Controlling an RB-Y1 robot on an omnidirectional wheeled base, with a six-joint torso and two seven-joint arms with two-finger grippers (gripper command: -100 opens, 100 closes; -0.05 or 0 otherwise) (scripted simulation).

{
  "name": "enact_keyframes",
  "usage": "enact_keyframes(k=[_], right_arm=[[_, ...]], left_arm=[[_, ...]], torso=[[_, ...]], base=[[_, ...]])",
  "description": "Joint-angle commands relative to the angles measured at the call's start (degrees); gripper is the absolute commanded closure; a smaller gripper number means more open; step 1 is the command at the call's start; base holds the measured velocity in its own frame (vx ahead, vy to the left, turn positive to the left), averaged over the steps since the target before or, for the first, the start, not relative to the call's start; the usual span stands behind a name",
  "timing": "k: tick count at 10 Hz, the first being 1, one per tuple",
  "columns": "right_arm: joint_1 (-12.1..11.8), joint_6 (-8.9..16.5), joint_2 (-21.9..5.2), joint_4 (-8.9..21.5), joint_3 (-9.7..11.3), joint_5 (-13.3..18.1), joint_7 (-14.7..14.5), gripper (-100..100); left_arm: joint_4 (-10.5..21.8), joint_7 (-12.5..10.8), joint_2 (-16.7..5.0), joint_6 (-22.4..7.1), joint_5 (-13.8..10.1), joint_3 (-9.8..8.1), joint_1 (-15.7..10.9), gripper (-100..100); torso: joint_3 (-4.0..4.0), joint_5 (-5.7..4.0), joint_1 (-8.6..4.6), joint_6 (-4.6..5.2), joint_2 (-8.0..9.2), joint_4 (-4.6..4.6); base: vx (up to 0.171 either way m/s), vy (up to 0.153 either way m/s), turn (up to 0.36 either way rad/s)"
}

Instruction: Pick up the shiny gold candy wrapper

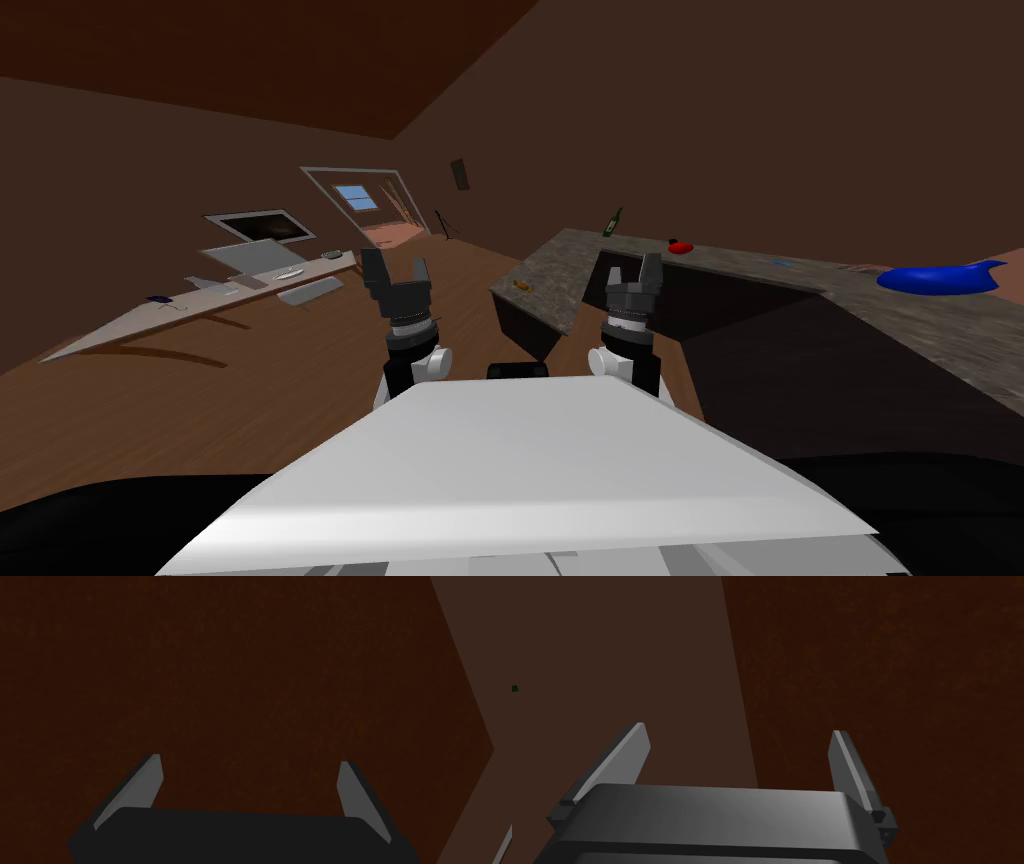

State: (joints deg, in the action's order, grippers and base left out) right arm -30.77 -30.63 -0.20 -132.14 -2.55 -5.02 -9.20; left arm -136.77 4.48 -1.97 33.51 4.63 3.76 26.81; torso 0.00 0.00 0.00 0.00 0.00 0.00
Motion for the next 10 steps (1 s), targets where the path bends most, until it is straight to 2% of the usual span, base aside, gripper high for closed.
enact_keyframes(k=[1, 4, 6, 7, 10], right_arm=[[-0.3, -0.2, -2.2, 0.1, 0.6, 0.0, -0.1, -100], [-1.4, -1.1, -7.2, 0.4, 2.4, 0.0, -0.4, -100], [-2.1, -1.9, -10.7, 0.8, 3.9, 0.0, -0.7, -100], [-2.1, -1.9, -11.1, 0.8, 3.9, 0.0, -0.7, -100], [-3.0, -3.4, -16.9, 2.0, 6.2, -0.2, -1.3, -100]], left_arm=[[0.0, 0.0, 0.0, 0.0, 0.0, 0.0, 0.0, 0], [0.0, 0.0, 0.0, 0.0, 0.0, 0.01, 0.0, 0], [0.0, 0.0, 0.0, 0.0, 0.0, 0.02, 0.0, 0], [0.0, 0.0, 0.0, 0.0, 0.0, 0.02, 0.0, 0], [0.0, 0.0, 0.0, 0.0, 0.0, 0.02, 0.0, 0]], torso=[[0.0, 0.0, 0.0, 0.0, 0.0, 0.0], [0.24, 0.12, 0.55, -0.01, 0.42, 0.09], [0.24, 0.16, 0.7, -0.02, 0.42, 0.09], [0.35, 0.19, 0.82, -0.02, 0.62, 0.13], [0.3, 0.16, 0.72, -0.02, 0.52, 0.11]], base=[[-0.032, 0.051, 0.058], [-0.105, 0.142, 0.101], [-0.137, 0.201, 0.164], [-0.12, 0.163, 0.036], [-0.128, 0.198, 0.181]])
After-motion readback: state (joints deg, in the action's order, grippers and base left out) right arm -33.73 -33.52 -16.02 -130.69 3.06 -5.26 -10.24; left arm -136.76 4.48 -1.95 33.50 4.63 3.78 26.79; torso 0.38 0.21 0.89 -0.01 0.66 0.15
